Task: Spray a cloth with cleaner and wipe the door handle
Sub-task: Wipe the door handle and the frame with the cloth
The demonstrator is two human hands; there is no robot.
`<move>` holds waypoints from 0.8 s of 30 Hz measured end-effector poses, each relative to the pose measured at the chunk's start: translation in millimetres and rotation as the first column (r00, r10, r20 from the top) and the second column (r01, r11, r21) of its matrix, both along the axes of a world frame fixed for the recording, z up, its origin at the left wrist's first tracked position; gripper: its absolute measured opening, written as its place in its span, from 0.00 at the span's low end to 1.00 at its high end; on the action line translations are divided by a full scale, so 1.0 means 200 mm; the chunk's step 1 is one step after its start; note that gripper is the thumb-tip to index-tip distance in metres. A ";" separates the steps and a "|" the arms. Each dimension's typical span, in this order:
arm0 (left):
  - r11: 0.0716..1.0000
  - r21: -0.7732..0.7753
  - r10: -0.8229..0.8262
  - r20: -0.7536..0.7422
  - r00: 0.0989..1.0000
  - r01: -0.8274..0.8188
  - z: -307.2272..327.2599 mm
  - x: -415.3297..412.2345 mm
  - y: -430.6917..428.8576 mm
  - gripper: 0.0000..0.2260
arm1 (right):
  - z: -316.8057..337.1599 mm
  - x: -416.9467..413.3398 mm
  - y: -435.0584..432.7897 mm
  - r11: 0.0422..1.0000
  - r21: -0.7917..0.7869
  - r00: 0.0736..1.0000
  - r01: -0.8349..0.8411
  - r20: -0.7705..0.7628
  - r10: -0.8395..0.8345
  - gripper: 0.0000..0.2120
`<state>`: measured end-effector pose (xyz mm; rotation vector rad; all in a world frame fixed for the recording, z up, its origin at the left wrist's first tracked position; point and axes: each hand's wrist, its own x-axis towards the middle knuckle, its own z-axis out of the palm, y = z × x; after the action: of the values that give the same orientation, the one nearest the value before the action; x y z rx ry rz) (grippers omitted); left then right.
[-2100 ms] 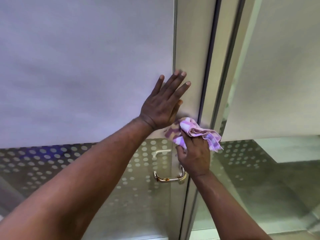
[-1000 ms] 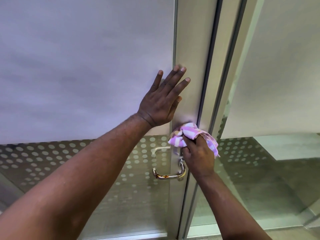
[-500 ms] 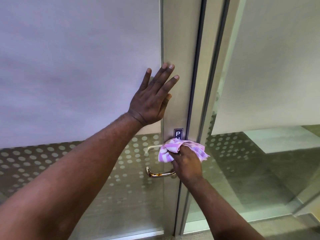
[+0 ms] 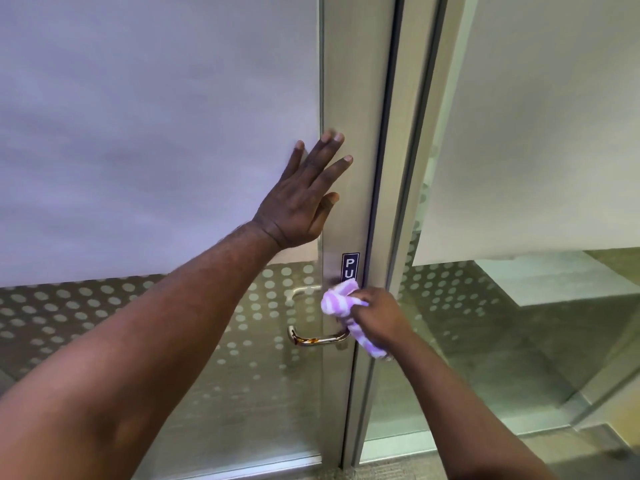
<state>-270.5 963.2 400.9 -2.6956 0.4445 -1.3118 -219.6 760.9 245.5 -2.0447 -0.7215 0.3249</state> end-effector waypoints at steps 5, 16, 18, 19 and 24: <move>0.987 -0.056 -0.164 -0.338 0.927 0.154 -0.10 -0.08 -0.17 0.29 | 0.16 0.02 -0.09 0.924 0.359 0.962 0.129 -0.270 -0.029 0.07; 0.877 -0.454 -0.198 -0.642 0.741 -0.159 -0.08 -0.09 -0.26 0.08 | 0.25 0.11 -0.27 0.865 0.486 0.852 -0.126 -0.394 0.345 0.23; 0.836 -0.521 -0.211 -0.592 0.778 -0.171 -0.08 -0.11 -0.23 0.08 | 0.22 0.11 -0.30 0.885 0.444 0.864 -0.138 -0.382 0.327 0.27; 0.828 -0.531 -0.202 -0.585 0.786 -0.182 -0.09 -0.11 -0.21 0.09 | 0.20 0.11 -0.30 0.883 0.460 0.873 -0.094 -0.389 0.295 0.27; 0.837 -0.479 -0.184 -0.702 0.689 -0.265 -0.10 -0.13 -0.20 0.19 | 0.19 0.09 -0.28 0.842 0.536 0.885 0.062 -0.420 0.202 0.29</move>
<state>-297.1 923.4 380.0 -3.6421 0.0235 -0.2569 -202.6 705.0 283.7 -1.3300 -0.5122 0.5633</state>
